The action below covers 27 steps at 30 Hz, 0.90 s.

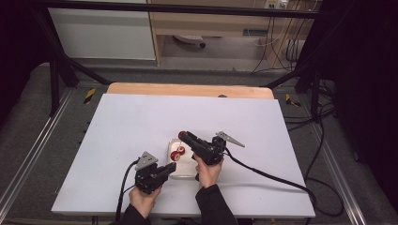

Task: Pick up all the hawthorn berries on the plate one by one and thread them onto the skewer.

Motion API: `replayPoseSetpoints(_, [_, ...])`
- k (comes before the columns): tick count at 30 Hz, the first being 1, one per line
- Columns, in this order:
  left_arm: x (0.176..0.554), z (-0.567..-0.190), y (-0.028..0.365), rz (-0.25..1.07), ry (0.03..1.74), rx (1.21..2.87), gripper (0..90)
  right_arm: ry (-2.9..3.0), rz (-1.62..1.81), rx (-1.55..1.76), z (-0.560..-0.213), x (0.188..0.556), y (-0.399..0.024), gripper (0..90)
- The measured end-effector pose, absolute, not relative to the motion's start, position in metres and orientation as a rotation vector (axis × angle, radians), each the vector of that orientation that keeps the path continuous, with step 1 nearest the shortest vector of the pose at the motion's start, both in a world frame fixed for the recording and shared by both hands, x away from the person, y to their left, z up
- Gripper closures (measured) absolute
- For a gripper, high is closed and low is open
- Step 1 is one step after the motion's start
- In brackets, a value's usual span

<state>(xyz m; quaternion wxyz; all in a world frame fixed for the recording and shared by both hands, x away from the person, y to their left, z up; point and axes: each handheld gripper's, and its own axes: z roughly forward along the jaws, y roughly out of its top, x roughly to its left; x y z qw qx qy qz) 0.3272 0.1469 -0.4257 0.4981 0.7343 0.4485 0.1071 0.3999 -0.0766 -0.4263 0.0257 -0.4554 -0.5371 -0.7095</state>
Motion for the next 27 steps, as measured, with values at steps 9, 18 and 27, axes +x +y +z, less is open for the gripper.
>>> replayPoseSetpoints(9, [0.338, -0.42, 0.143, 0.272, 1.072, 1.773, 88.1, -1.704, -2.148, -1.379, -0.43, 0.395, -0.075, 62.4])
replayPoseSetpoints(18, [0.342, -0.421, 0.143, 0.279, 1.05, 1.801, 88.1, -1.744, -2.131, -1.372, -0.431, 0.392, -0.074, 62.2])
replayPoseSetpoints(27, [0.342, -0.42, 0.157, 0.298, 1.026, 1.82, 88.1, -1.861, -2.096, -1.342, -0.423, 0.391, -0.081, 54.2])
